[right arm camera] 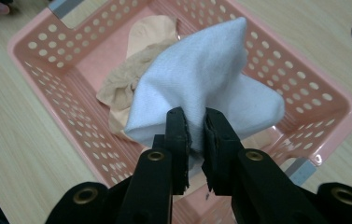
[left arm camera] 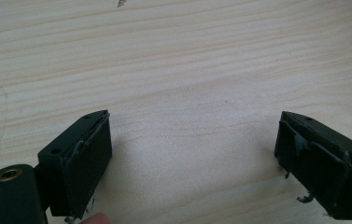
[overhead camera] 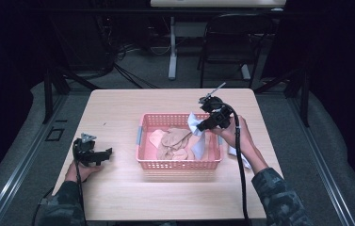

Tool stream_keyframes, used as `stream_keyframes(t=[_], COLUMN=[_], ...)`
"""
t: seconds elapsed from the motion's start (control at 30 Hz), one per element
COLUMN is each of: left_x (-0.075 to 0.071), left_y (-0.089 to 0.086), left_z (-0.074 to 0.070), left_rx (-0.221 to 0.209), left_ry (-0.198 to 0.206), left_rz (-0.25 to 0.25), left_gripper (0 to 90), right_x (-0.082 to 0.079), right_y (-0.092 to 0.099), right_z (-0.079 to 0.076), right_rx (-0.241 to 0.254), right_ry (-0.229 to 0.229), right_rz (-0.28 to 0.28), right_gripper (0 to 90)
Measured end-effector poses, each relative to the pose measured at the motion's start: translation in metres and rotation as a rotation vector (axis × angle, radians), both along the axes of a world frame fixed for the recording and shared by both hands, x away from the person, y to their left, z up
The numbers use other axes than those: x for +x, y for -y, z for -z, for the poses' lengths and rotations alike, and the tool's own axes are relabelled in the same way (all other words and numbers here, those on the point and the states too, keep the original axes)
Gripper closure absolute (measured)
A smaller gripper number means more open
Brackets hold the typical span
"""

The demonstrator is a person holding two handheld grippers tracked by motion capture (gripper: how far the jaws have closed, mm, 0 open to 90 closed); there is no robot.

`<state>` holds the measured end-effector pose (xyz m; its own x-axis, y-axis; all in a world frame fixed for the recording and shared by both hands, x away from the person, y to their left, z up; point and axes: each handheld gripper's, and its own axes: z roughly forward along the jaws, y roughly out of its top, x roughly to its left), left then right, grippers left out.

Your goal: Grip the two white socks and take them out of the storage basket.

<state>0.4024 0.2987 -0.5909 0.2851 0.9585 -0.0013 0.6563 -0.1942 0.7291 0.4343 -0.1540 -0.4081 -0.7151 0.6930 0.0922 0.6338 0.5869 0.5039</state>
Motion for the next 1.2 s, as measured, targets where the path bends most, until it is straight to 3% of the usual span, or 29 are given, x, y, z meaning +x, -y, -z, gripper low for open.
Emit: stream_keyframes(t=[0.4,0.87,1.2], left_x=[0.000,0.000,0.000], left_y=[0.000,0.000,0.000], left_z=[0.000,0.000,0.000], left_rx=[-0.001,-0.001,-0.001], left_ry=[0.000,0.000,0.001], left_rz=[-0.001,-0.001,-0.002], left_gripper=[10.8,10.8,10.9], right_x=[-0.007,-0.015,-0.022], right_y=[0.004,0.014,0.034], right_z=[-0.038,-0.078,-0.098], right_rx=[0.068,0.094,0.111], right_ry=[0.071,0.143,0.183], right_rz=[-0.010,-0.008,0.025], right_gripper=[81.1,81.0,81.0])
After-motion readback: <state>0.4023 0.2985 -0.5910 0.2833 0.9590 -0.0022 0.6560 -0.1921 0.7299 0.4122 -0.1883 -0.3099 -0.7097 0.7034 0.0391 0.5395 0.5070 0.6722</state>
